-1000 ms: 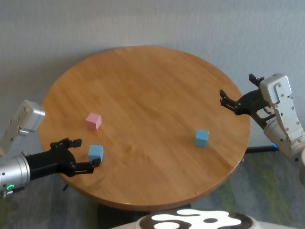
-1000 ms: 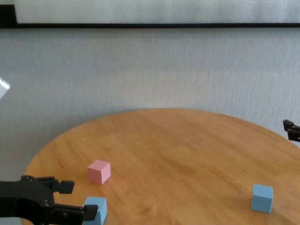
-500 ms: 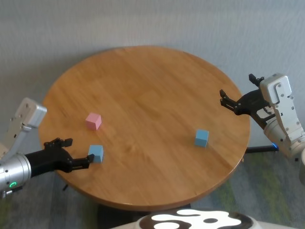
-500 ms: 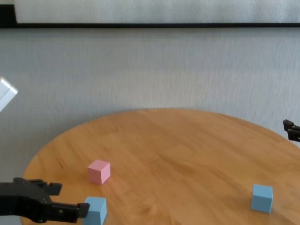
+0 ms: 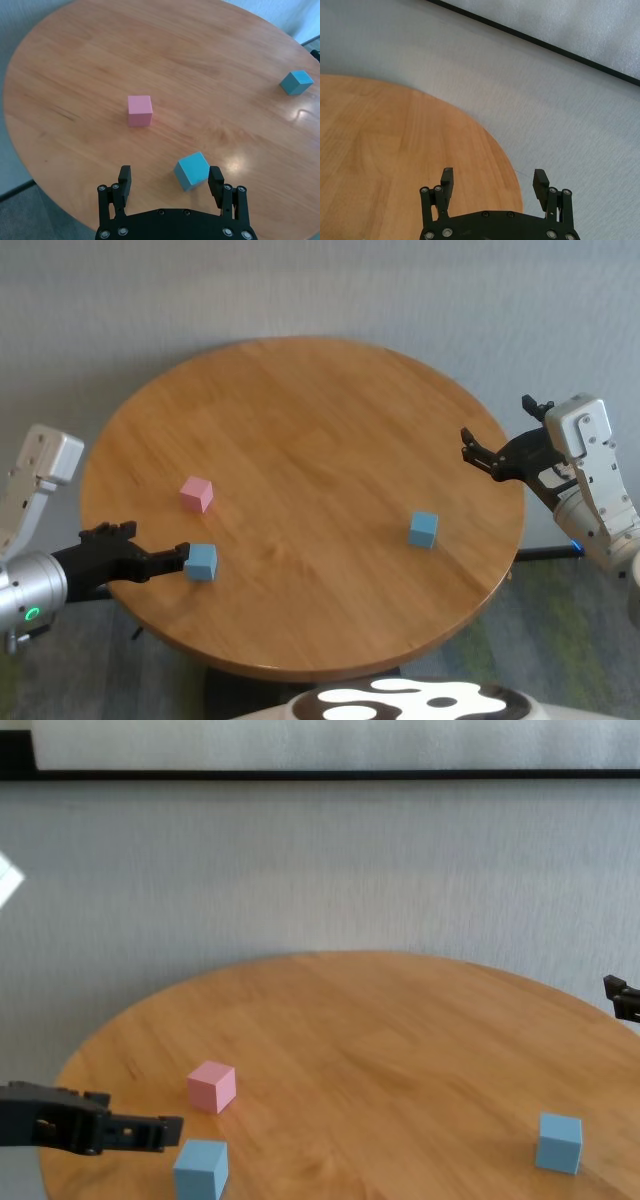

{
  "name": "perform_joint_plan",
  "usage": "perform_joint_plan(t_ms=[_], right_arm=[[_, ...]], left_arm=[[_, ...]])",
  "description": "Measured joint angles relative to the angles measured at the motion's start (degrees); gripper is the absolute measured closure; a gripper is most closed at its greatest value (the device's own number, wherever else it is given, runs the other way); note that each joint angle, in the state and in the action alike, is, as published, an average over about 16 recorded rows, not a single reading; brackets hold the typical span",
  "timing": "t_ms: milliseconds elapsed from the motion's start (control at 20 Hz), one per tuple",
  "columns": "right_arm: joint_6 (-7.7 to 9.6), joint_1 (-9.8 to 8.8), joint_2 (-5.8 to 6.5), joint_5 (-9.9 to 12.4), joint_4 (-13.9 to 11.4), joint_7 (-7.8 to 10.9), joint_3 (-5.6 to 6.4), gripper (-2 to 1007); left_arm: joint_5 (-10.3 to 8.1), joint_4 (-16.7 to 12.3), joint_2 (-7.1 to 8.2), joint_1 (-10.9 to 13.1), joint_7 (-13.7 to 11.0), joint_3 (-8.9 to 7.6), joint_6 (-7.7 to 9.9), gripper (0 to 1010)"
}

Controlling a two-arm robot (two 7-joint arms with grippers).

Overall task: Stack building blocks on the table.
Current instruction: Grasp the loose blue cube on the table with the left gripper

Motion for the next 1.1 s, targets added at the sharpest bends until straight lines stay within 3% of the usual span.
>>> perform_joint_plan(t_ms=[250, 450, 1100], right_arm=[[0.0, 0.0, 0.0, 0.0, 0.0, 0.0, 0.0, 0], [0.0, 0.0, 0.0, 0.0, 0.0, 0.0, 0.0, 0], [0.0, 0.0, 0.0, 0.0, 0.0, 0.0, 0.0, 0]], left_arm=[[-1.04, -1.9, -1.27, 0.28, 2.51, -0.58, 4.37, 10], [-0.82, -2.52, -2.14, -0.3, 3.79, 0.08, 7.23, 10], [3.68, -1.59, -4.01, -4.37, 3.73, 4.15, 11.8, 10]])
